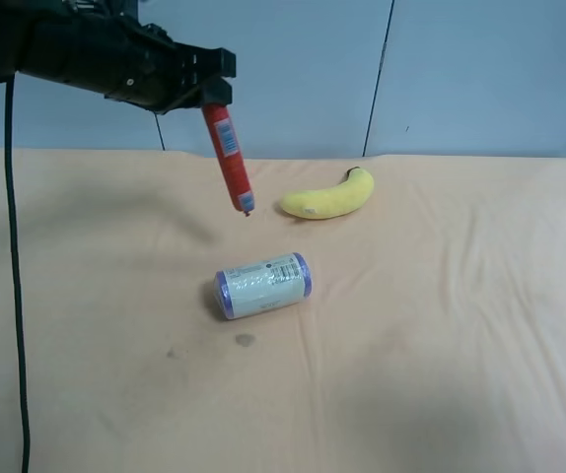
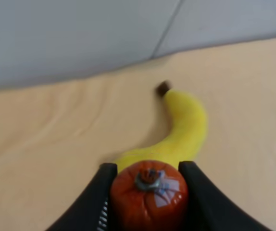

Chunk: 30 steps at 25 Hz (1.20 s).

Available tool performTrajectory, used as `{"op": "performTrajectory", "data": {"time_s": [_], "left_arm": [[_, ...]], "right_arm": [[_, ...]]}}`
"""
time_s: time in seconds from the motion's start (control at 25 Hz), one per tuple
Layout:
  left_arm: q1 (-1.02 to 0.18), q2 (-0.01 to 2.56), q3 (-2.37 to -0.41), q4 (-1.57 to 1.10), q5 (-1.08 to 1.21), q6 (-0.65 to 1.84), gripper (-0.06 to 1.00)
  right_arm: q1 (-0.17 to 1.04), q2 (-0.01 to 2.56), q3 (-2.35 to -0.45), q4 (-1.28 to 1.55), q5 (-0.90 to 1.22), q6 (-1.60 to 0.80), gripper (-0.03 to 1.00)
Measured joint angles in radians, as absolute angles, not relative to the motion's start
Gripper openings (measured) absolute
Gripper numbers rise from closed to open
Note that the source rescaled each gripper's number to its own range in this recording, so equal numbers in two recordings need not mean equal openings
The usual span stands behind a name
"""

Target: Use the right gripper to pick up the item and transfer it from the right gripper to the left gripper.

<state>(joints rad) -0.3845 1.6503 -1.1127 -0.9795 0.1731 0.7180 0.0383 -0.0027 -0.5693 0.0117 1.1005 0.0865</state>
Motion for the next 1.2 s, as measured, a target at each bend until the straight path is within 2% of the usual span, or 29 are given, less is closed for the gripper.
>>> {"op": "performTrajectory", "data": {"time_s": [0.24,0.48,0.68,0.8,1.2], "left_arm": [[-0.262,1.65,-1.082,-0.876,0.317,0.701,0.0],[-0.18,1.655,-1.082,-0.674,0.443,0.507,0.0],[-0.17,1.715,-1.082,-0.413,0.471,0.269,0.0],[-0.17,1.765,-1.093,-0.333,0.482,0.212,0.0],[-0.191,1.882,-1.19,-0.315,0.427,0.195,0.0]], "right_arm": [[0.038,-0.003,-0.569,0.013,1.101,0.087,1.0],[0.038,-0.003,-0.569,0.014,1.101,0.087,1.0],[0.038,-0.003,-0.569,0.014,1.101,0.087,1.0],[0.038,-0.003,-0.569,0.014,1.101,0.087,1.0],[0.038,-0.003,-0.569,0.014,1.101,0.087,1.0]]}}
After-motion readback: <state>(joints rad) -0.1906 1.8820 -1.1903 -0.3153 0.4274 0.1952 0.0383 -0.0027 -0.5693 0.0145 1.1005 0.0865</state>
